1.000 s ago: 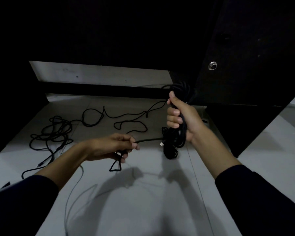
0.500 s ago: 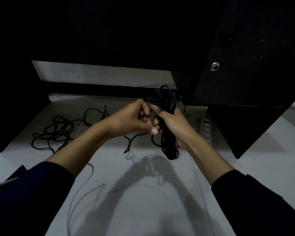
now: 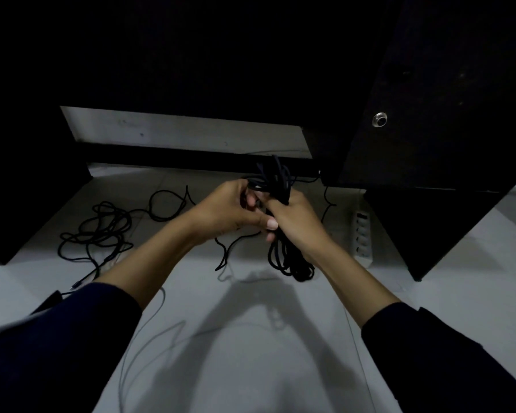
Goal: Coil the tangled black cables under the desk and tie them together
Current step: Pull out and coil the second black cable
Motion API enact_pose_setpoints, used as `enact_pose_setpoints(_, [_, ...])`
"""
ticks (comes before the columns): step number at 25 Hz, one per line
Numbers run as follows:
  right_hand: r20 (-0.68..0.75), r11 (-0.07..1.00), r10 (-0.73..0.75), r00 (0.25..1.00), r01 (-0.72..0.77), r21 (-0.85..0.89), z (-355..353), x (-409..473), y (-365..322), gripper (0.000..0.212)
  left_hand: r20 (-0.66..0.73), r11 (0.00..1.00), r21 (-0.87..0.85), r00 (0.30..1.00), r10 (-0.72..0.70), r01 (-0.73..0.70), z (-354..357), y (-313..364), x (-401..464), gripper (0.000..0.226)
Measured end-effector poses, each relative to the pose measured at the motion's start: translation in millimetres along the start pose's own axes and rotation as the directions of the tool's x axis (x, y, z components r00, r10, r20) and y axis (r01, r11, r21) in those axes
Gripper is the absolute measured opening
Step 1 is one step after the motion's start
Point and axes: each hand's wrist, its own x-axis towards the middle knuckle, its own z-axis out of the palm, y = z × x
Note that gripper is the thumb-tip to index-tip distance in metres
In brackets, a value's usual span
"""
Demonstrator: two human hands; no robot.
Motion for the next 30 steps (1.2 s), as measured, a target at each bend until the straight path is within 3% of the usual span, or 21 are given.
enact_pose_setpoints(6, [-0.089, 0.994, 0.052, 0.995, -0.043, 0.103, -4, 5, 4, 0.015, 0.104, 0.999, -0.005, 0.993, -0.051, 0.052, -12, -9, 5, 0.025])
enact_pose_setpoints(10, [-0.036, 0.984, 0.073, 0.997, -0.066, 0.166, -7, 1, 3, 0.01, 0.11, 1.0, 0.001, 0.994, -0.016, 0.016, -22, -7, 3, 0.016])
enact_pose_setpoints(15, [0.099, 0.98, 0.037, 0.994, -0.055, 0.189, -11, -1, -4, 0.016, 0.067, 0.997, 0.059, 0.997, 0.043, -0.047, -28, -2, 9, 0.015])
enact_pose_setpoints(18, [0.143, 0.982, 0.012, 0.99, -0.038, 0.183, -15, 1, -4, 0.021, -0.013, 0.978, 0.19, 0.996, 0.094, -0.09, -29, -5, 14, 0.015])
enact_pose_setpoints(21, [0.145, 0.988, -0.029, 0.989, 0.007, 0.155, -16, 3, -4, 0.011, -0.06, 0.969, 0.233, 0.993, 0.104, -0.087, -28, 1, 15, 0.01])
enact_pose_setpoints(25, [0.138, 0.993, -0.058, 0.989, 0.043, 0.106, -13, 5, -6, 0.017, -0.149, 0.997, 0.022, 0.986, 0.071, -0.068, -27, 16, 13, 0.019])
enact_pose_setpoints(30, [0.086, 0.991, 0.019, 0.996, -0.03, 0.132, -9, 7, -10, 0.03, -0.173, 0.988, -0.143, 0.985, 0.026, -0.051, -30, 26, 15, 0.028])
